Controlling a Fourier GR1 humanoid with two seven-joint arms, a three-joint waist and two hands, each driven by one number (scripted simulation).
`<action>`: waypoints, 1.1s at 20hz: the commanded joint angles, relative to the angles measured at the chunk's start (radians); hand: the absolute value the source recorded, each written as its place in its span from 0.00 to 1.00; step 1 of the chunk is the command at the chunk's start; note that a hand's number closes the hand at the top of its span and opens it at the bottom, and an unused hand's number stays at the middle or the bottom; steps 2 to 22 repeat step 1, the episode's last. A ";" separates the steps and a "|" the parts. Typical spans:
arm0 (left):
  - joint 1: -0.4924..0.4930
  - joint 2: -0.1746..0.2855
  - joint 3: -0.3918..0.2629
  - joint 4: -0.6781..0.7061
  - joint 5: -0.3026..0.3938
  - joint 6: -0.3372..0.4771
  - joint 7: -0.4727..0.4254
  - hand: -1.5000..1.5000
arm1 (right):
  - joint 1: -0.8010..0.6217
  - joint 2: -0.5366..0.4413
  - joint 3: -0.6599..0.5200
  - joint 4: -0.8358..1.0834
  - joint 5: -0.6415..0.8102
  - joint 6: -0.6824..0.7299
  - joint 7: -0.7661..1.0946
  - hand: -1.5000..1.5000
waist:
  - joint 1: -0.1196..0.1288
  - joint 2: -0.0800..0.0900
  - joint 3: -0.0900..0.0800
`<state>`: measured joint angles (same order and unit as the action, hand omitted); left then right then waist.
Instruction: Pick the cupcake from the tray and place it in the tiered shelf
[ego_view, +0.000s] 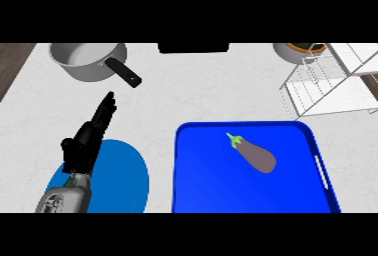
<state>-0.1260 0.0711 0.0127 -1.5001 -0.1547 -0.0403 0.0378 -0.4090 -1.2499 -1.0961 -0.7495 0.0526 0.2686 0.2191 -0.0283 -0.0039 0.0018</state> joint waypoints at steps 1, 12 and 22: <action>-0.042 -0.001 0.007 0.018 0.000 0.006 0.017 0.50 | 0.131 -0.082 -0.101 0.151 -0.032 0.119 -0.115 0.00 | 0.004 0.002 0.000; -0.042 -0.001 0.007 0.018 0.000 0.006 0.017 0.50 | 0.131 -0.082 -0.101 0.151 -0.032 0.119 -0.115 0.00 | 0.004 0.002 0.000; -0.042 -0.001 0.007 0.018 0.000 0.006 0.017 0.50 | 0.131 -0.082 -0.101 0.151 -0.032 0.119 -0.115 0.00 | 0.004 0.002 0.000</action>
